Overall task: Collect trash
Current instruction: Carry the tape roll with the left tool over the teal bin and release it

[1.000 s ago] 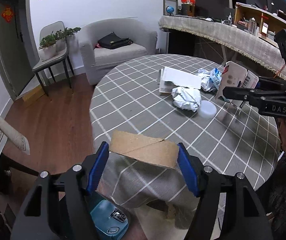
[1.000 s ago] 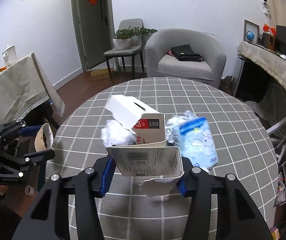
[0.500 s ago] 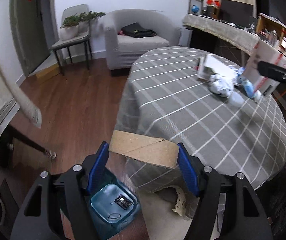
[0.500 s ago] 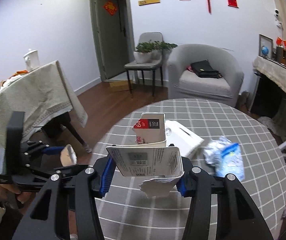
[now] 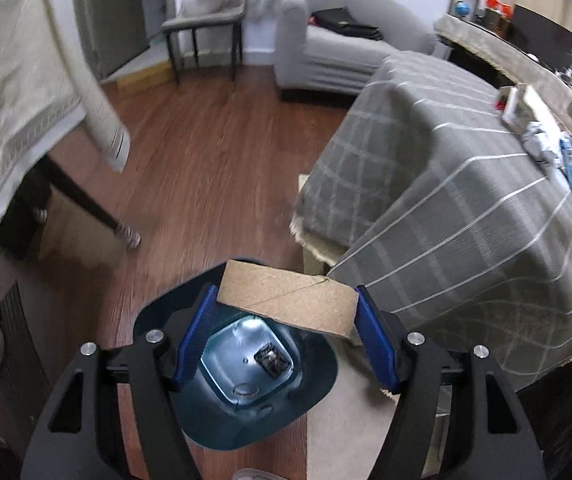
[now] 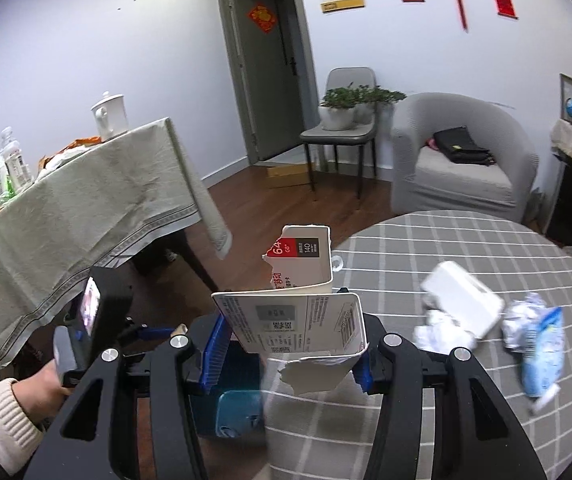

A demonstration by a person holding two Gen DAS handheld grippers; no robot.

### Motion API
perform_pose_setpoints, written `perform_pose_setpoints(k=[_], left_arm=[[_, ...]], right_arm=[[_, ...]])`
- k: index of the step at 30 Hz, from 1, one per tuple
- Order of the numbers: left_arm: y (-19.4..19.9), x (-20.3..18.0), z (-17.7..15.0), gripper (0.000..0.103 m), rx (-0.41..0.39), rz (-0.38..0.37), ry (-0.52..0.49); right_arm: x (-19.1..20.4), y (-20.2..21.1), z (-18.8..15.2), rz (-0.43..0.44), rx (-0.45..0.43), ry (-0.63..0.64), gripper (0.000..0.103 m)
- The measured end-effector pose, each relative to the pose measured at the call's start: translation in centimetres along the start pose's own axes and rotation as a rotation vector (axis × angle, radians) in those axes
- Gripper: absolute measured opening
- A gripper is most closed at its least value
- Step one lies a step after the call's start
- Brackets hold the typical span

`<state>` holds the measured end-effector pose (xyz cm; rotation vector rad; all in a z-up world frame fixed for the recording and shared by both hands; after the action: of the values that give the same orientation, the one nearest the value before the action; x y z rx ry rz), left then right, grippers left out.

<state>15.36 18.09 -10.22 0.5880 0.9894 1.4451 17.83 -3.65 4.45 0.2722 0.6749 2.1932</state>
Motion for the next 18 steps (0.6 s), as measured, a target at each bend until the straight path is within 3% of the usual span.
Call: perform_pose_setpoints(k=[12, 18], left_arm=[[-4.3, 6.3, -3.0, 0.071, 0.175, 0.082, 0.096], [-6.4, 8.9, -5.3, 0.071, 0.268, 0.128, 0.112]], right_arm=[[6.5, -6.5, 0.1, 0.139, 0.067, 0.068, 0.052], [9.9, -10.8, -1.0, 0.21, 0.146, 0.096, 0.052]])
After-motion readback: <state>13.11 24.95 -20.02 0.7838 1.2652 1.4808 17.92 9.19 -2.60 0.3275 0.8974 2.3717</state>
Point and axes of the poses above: each gripper's, at about its wrist camera, not at the fingertips, and y roughly against the way its jaws point, x to its left, z to its top, the point moved 1 cm from there along -y, roughly the way its jaws point, and after that the axes turned 13 degrees about y, right-handed, at the moved point
